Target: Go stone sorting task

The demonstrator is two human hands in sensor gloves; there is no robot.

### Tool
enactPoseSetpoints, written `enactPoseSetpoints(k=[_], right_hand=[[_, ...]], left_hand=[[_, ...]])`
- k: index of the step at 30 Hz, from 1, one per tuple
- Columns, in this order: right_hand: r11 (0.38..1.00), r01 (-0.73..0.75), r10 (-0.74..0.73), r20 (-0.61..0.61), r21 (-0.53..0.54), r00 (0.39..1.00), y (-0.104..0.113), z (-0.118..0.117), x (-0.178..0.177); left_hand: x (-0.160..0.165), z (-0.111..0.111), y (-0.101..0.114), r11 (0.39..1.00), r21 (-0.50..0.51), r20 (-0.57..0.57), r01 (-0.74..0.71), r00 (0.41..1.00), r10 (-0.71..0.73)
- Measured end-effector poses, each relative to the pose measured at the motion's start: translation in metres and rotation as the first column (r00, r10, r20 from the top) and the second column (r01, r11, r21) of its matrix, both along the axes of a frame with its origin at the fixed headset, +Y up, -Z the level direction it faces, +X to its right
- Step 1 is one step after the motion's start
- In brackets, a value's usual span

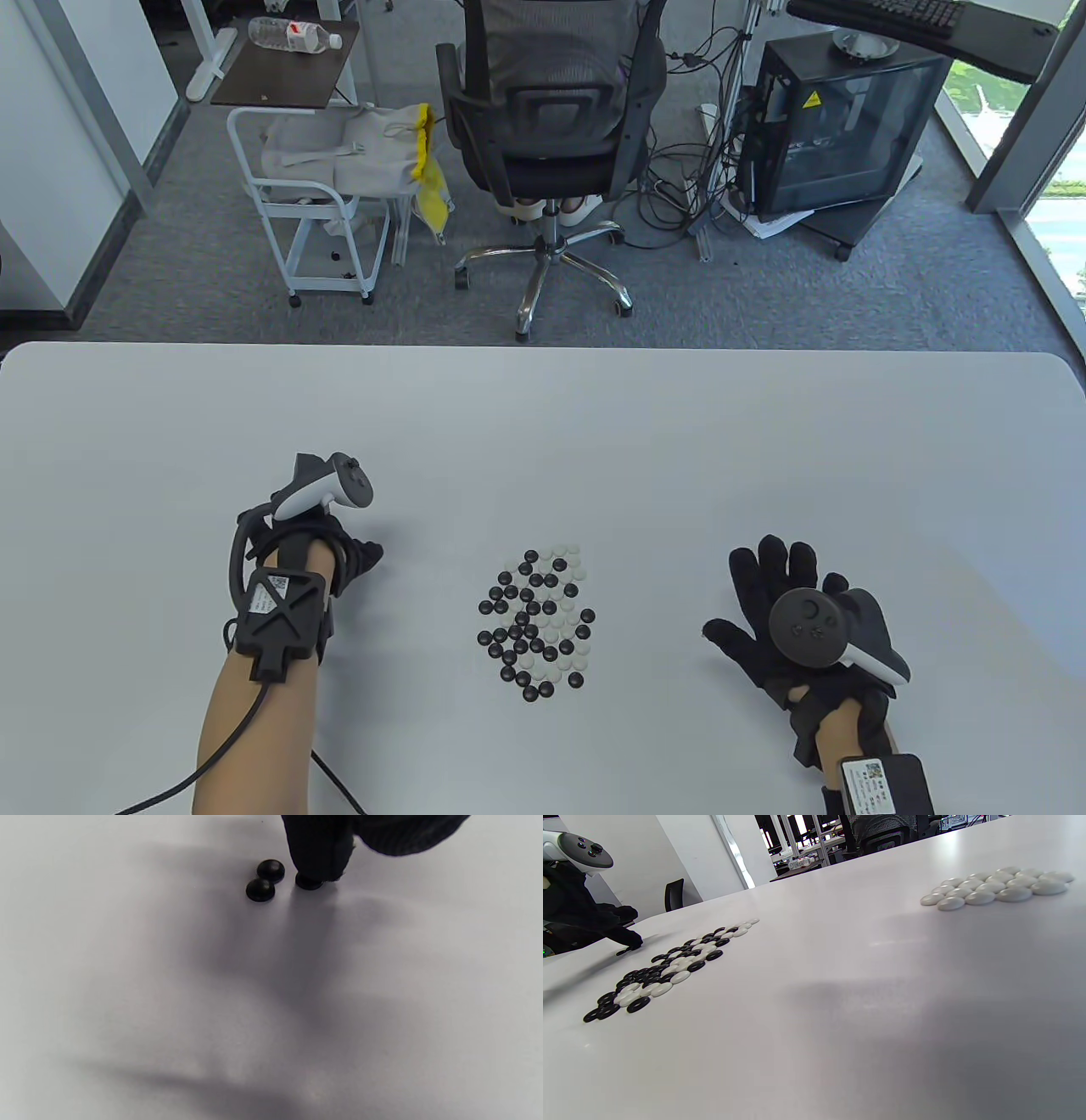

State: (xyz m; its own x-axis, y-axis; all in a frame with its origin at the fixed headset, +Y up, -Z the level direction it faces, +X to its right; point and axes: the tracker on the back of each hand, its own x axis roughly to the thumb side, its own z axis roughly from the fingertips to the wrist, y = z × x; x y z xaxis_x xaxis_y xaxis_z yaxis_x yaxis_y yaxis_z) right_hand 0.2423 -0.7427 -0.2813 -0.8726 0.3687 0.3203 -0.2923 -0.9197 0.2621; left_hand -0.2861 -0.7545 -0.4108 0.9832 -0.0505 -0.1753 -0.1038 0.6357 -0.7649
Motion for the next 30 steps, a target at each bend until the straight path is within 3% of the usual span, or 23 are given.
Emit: enactPoseSetpoints(k=[9, 14, 18, 21, 26, 30], right_hand=[[1.0, -0.006, 0.006, -0.001, -0.01, 1.0, 0.002, 0.001, -0.002], [1.0, -0.001, 0.001, 0.005, -0.005, 1.0, 0.003, 0.001, -0.002], [1.0, 0.001, -0.001, 0.008, -0.004, 1.0, 0.003, 0.001, -0.001], [1.0, 0.003, -0.003, 0.01, -0.002, 1.0, 0.003, 0.001, -0.001], [1.0, 0.002, -0.002, 0.011, -0.003, 1.0, 0.003, 0.002, 0.0], [1.0, 0.003, -0.003, 0.007, -0.006, 1.0, 0.003, 0.002, -0.001]], left_hand=[[0.005, 0.003, 0.011, 1.0, 0.025, 0.036, -0.005, 0.999, 0.004], [0.05, 0.004, 0.035, 0.995, 0.086, 0.203, -0.042, 0.979, 0.024], [0.106, 0.014, 0.044, 0.986, 0.077, 0.406, -0.147, 0.908, 0.104], [0.157, 0.027, 0.043, 0.979, 0.04, 0.56, -0.198, 0.816, 0.142], [0.224, 0.046, 0.022, 0.973, -0.041, 0.706, -0.226, 0.683, 0.188], [0.251, 0.052, -0.003, 0.975, -0.077, 0.748, -0.207, 0.634, 0.194]])
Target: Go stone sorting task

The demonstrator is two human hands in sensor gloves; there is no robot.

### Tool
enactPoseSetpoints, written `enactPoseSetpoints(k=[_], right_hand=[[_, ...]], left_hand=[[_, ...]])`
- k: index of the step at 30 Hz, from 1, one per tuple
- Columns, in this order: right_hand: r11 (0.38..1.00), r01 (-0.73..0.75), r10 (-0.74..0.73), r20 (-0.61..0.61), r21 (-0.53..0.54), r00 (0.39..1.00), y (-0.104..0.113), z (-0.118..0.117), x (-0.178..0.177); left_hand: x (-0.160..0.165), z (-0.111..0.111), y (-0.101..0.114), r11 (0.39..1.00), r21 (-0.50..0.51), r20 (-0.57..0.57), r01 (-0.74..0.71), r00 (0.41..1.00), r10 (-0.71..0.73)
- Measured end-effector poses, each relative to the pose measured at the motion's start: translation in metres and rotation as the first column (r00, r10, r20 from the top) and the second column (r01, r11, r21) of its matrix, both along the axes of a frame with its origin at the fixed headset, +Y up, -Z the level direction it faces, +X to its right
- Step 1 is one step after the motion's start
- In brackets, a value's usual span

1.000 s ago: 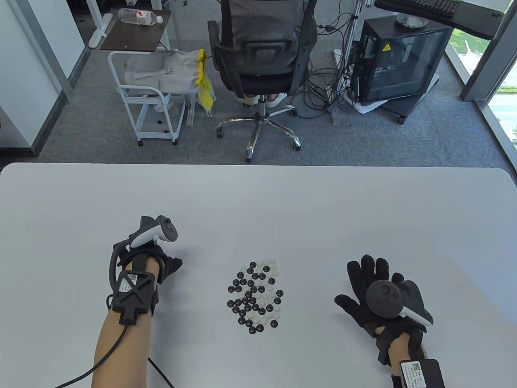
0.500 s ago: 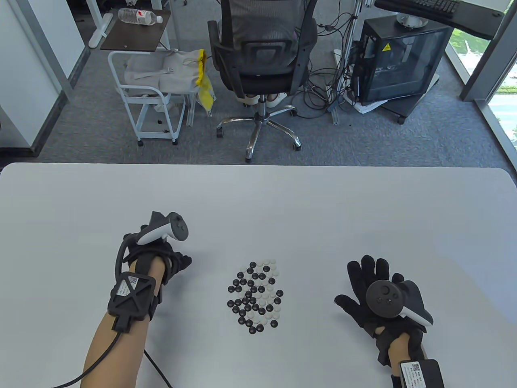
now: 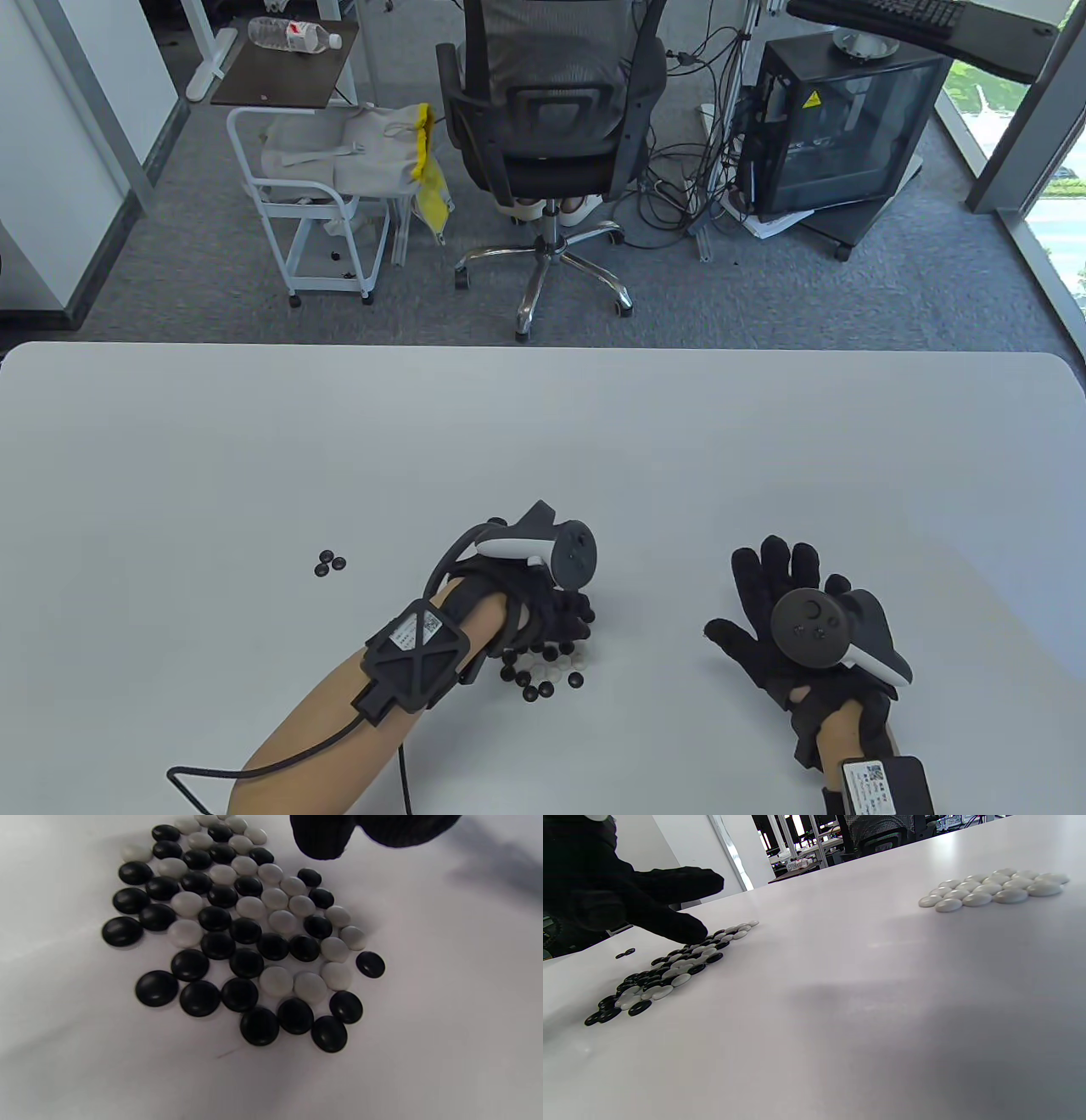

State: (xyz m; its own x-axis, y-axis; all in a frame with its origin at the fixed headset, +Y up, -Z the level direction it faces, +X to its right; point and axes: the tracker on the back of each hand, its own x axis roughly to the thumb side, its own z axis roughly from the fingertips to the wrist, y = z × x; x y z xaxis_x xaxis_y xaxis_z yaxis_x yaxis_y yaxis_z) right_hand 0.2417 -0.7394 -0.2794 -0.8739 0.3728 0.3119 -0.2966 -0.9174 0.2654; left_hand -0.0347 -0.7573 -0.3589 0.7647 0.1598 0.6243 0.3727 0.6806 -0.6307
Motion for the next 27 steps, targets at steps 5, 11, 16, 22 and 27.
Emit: enactPoseSetpoints(k=[5, 11, 16, 22, 27], right_hand=[[1.0, -0.003, 0.003, -0.002, -0.006, 1.0, 0.0, 0.0, 0.0], [1.0, -0.006, 0.006, 0.004, -0.016, 1.0, -0.002, 0.0, 0.0], [1.0, -0.003, 0.003, 0.004, -0.027, 1.0, -0.002, 0.0, 0.0], [0.999, 0.006, -0.006, 0.001, -0.033, 1.0, -0.002, -0.001, 0.001], [0.999, 0.002, -0.002, -0.004, -0.035, 1.0, -0.002, -0.001, 0.0]], left_hand=[[0.014, -0.016, -0.017, 1.0, -0.031, -0.036, 0.0, 0.999, -0.001], [0.019, -0.065, -0.018, 1.0, -0.003, -0.225, 0.013, 0.974, -0.013], [-0.011, -0.097, -0.017, 0.999, 0.004, -0.408, 0.047, 0.912, -0.041], [-0.078, -0.111, -0.01, 0.989, -0.014, -0.578, 0.144, 0.806, -0.126], [-0.137, -0.105, -0.005, 0.976, -0.051, -0.66, 0.21, 0.727, -0.19]])
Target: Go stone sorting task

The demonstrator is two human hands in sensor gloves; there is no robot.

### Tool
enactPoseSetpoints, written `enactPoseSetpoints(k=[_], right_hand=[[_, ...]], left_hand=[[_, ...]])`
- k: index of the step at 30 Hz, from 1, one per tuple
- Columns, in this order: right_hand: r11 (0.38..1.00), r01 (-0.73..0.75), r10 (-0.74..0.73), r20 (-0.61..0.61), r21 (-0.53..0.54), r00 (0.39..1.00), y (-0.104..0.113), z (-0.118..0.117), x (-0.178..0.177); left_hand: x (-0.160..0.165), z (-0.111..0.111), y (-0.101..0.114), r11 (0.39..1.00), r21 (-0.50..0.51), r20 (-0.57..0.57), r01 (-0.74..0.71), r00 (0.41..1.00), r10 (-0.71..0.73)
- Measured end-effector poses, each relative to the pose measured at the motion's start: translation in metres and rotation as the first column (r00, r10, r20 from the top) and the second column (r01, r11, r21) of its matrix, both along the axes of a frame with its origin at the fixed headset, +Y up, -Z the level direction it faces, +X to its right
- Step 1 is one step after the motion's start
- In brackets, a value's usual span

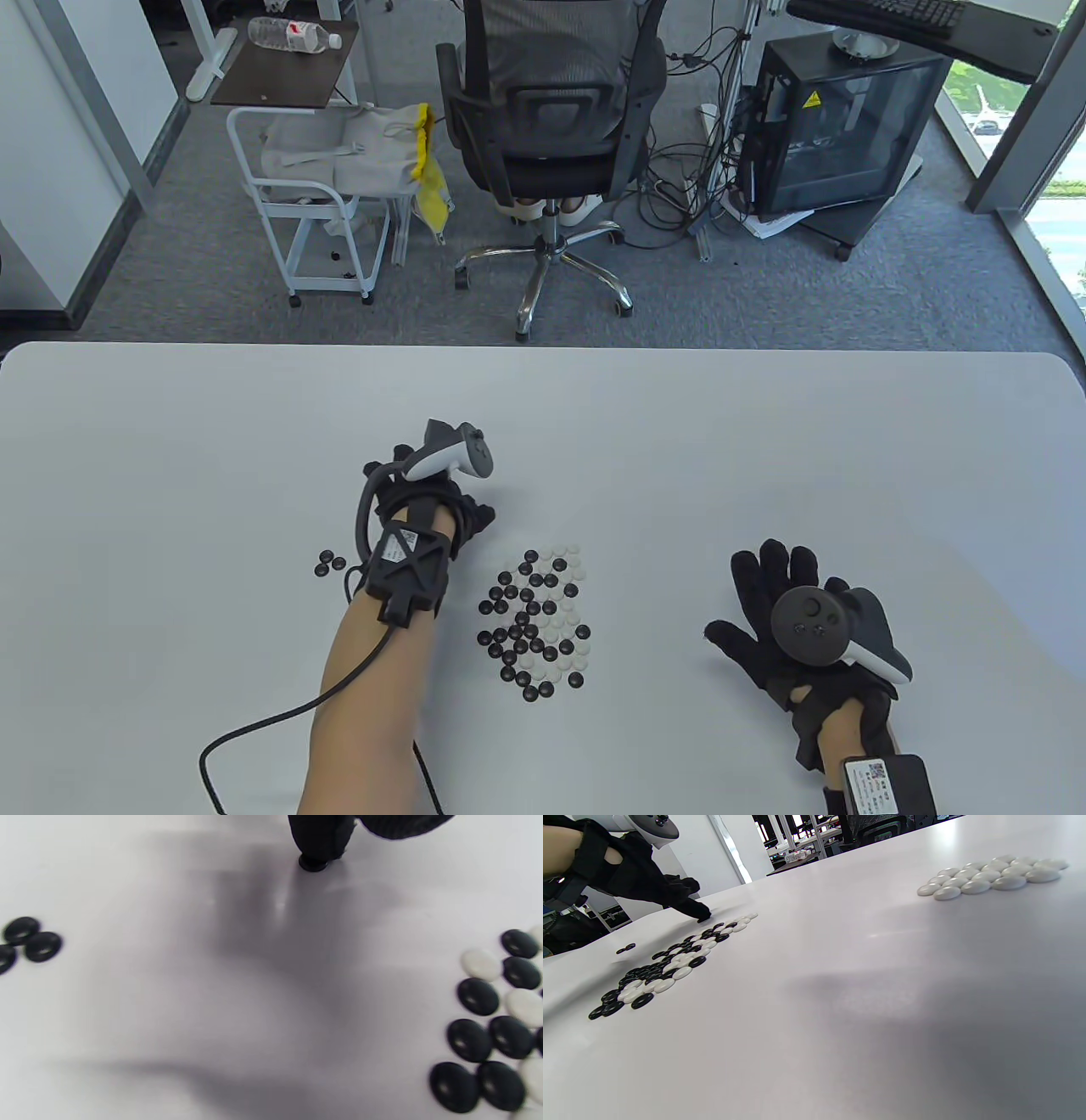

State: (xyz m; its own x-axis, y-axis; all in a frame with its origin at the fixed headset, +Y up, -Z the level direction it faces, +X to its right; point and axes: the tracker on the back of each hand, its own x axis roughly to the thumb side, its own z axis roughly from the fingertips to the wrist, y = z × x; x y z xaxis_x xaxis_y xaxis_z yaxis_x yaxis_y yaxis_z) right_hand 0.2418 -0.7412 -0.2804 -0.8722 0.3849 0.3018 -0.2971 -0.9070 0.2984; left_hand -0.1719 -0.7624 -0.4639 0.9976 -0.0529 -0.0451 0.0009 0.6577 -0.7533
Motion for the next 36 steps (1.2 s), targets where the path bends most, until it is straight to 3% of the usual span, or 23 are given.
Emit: enactPoseSetpoints(k=[8, 21, 30, 33, 36], right_hand=[[1.0, -0.013, 0.013, -0.003, -0.021, 1.0, -0.002, -0.001, -0.001], [1.0, -0.003, 0.003, -0.004, -0.028, 1.0, -0.001, -0.001, -0.002], [1.0, -0.008, 0.008, -0.01, -0.027, 1.0, 0.0, -0.001, -0.002], [1.0, -0.006, 0.006, -0.01, -0.024, 1.0, 0.0, -0.001, -0.002], [1.0, -0.005, 0.005, -0.011, -0.02, 1.0, 0.0, -0.001, -0.002]], left_hand=[[-0.069, 0.017, 0.002, 0.999, -0.02, -0.124, 0.031, 0.992, -0.034], [-0.106, 0.034, 0.004, 0.998, -0.024, -0.163, 0.059, 0.985, -0.062], [-0.095, 0.041, 0.018, 0.998, 0.016, -0.1, 0.053, 0.994, -0.051], [-0.075, 0.046, 0.033, 0.998, 0.058, -0.008, 0.03, 1.0, -0.03], [-0.038, 0.058, 0.046, 0.996, 0.058, 0.185, -0.072, 0.981, 0.06]])
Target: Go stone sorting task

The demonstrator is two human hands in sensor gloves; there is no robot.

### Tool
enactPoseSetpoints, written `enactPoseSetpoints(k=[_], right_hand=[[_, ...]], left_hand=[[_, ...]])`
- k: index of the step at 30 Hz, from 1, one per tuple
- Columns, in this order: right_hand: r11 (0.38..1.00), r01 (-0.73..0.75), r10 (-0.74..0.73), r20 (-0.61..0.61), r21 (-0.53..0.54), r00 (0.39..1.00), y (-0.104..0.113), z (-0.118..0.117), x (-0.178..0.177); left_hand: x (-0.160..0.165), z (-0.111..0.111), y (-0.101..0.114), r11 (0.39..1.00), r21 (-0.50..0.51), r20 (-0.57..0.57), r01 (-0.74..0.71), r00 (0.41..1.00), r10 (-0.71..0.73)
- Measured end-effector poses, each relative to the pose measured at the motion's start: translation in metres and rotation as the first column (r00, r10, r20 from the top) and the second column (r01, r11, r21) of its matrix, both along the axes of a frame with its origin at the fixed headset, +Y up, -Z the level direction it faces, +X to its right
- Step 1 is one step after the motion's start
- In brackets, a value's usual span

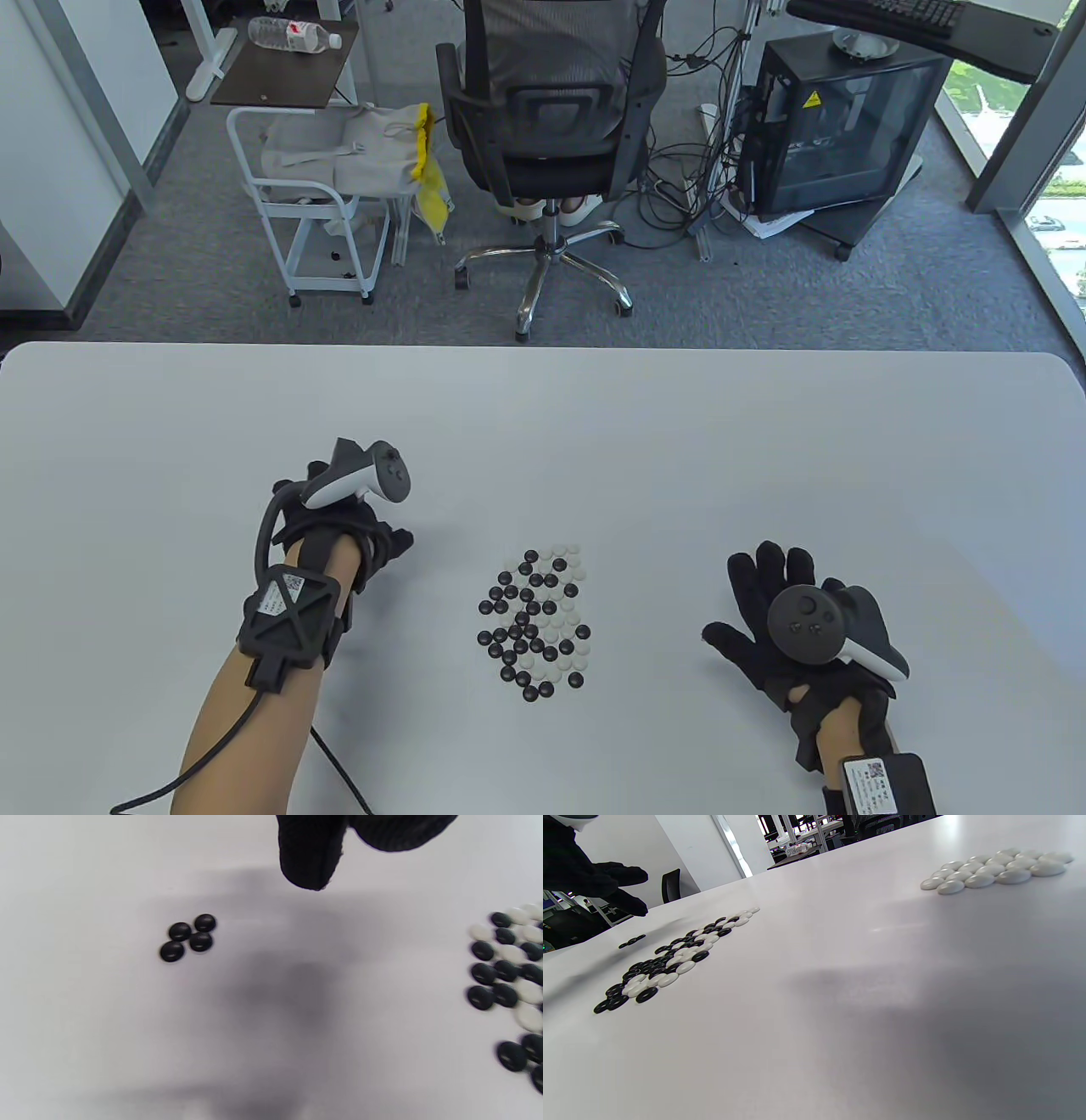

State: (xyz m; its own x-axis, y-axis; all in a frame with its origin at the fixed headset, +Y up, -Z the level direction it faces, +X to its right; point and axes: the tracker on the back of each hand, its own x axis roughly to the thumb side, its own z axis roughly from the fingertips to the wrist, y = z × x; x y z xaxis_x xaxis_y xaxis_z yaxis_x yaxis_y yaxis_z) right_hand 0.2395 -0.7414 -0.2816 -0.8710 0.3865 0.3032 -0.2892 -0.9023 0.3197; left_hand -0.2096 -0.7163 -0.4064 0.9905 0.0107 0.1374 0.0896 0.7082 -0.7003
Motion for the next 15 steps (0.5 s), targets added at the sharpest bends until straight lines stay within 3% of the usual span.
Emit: enactPoseSetpoints(k=[3, 8, 15], right_hand=[[1.0, -0.002, 0.002, -0.002, 0.002, 1.0, 0.0, 0.0, 0.0], [1.0, -0.001, 0.001, 0.003, 0.003, 1.0, 0.0, 0.001, 0.0], [1.0, -0.001, 0.001, 0.007, 0.001, 1.0, 0.0, 0.001, 0.001]], left_hand=[[0.046, 0.017, 0.002, 0.99, -0.049, 0.18, -0.134, 0.974, 0.141], [0.115, 0.043, -0.011, 0.987, -0.094, 0.406, -0.133, 0.9, 0.16], [0.169, 0.058, -0.04, 0.988, -0.136, 0.541, -0.068, 0.831, 0.131]])
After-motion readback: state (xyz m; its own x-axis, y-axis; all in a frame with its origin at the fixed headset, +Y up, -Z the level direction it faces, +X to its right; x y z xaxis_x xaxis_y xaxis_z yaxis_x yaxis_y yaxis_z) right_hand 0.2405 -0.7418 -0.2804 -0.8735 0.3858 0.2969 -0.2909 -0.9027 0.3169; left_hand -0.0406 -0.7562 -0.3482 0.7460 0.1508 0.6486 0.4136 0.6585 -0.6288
